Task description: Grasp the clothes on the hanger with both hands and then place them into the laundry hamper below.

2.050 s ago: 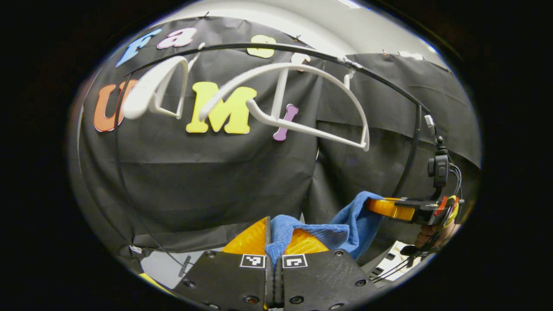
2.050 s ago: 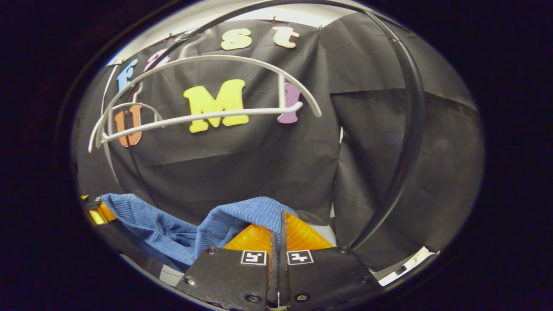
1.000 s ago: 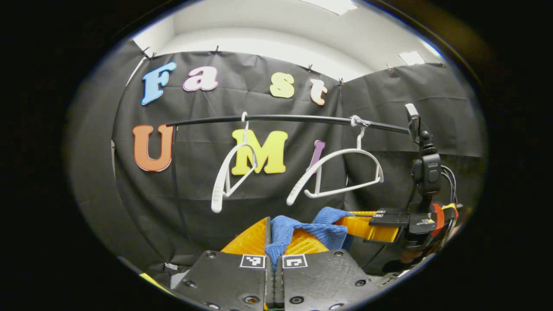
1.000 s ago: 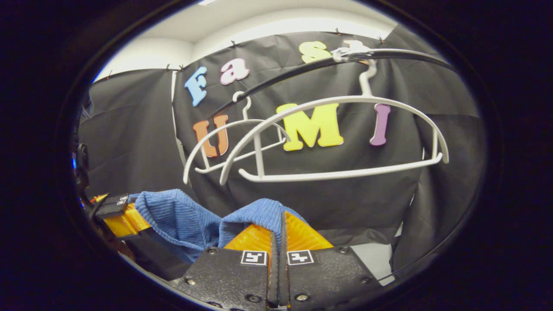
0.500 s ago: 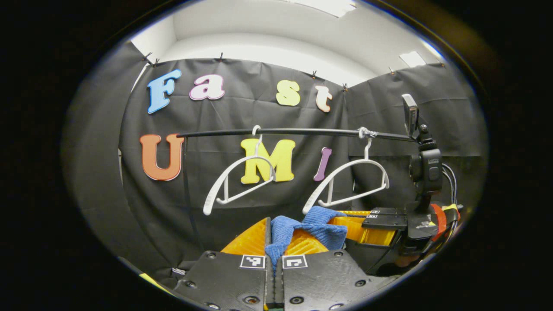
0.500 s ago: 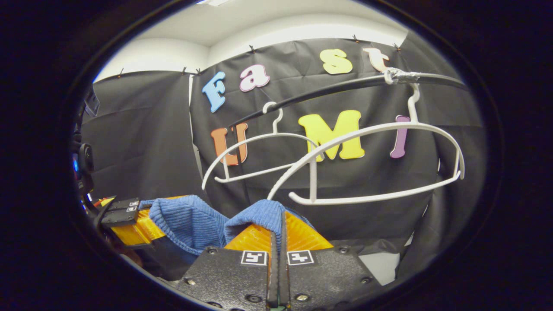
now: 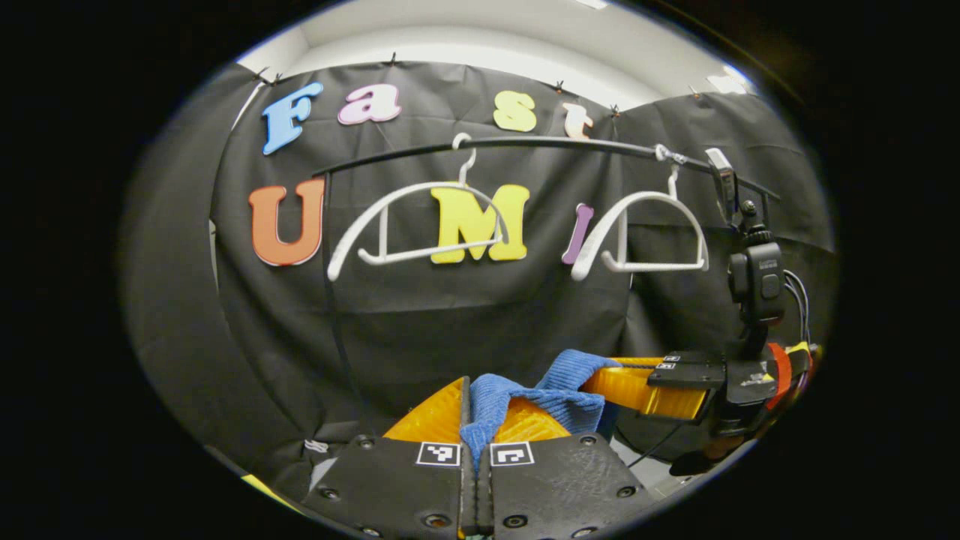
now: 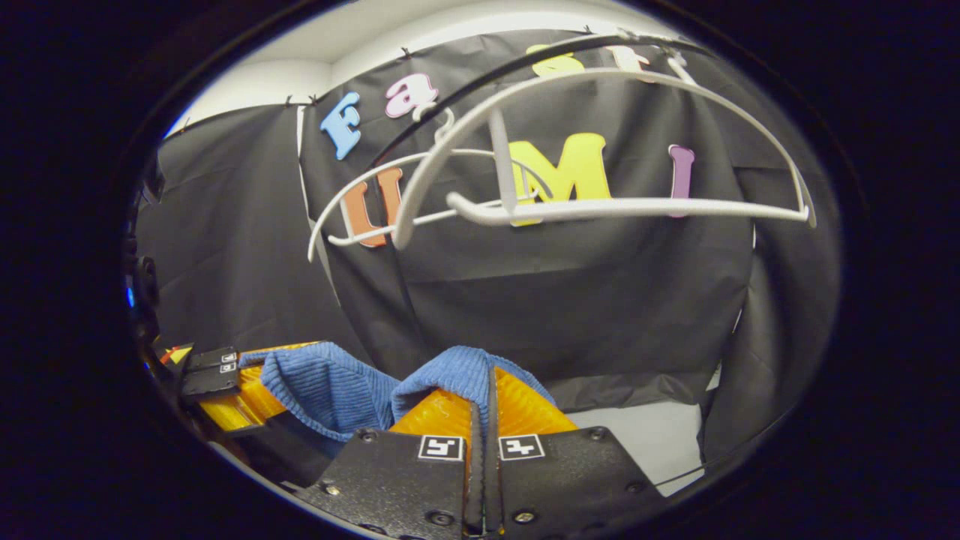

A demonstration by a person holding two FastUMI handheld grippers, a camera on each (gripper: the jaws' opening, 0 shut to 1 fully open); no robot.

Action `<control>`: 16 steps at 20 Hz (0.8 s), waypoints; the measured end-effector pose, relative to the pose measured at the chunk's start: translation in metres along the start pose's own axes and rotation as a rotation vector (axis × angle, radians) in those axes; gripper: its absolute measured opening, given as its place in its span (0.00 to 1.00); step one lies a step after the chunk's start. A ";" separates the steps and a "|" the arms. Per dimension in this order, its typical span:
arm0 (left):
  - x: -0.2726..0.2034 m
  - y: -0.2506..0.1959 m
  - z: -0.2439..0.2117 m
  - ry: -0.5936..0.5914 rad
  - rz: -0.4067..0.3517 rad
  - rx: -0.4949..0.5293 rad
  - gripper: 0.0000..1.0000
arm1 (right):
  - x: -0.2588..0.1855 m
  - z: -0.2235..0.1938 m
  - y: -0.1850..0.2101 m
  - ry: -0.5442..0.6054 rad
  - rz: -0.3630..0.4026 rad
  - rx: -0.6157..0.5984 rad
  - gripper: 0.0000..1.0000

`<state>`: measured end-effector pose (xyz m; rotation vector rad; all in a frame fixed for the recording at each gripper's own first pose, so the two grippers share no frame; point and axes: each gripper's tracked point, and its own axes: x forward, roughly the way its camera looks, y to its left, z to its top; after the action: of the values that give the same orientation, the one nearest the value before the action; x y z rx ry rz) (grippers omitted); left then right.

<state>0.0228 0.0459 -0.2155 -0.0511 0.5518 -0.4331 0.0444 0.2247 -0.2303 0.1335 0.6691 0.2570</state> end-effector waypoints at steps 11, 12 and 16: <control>0.040 0.012 -0.131 0.255 0.036 -0.092 0.02 | 0.067 -0.092 -0.005 0.183 -0.067 -0.116 0.05; 0.045 0.013 -0.144 0.291 0.038 -0.104 0.02 | 0.069 -0.098 -0.005 0.216 -0.071 -0.123 0.05; 0.058 0.012 -0.190 0.404 0.063 -0.139 0.03 | 0.093 -0.142 -0.021 0.350 -0.081 -0.149 0.08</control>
<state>-0.0261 0.0457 -0.4082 -0.0803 0.9785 -0.3435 0.0292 0.2355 -0.4000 -0.0838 0.9970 0.2535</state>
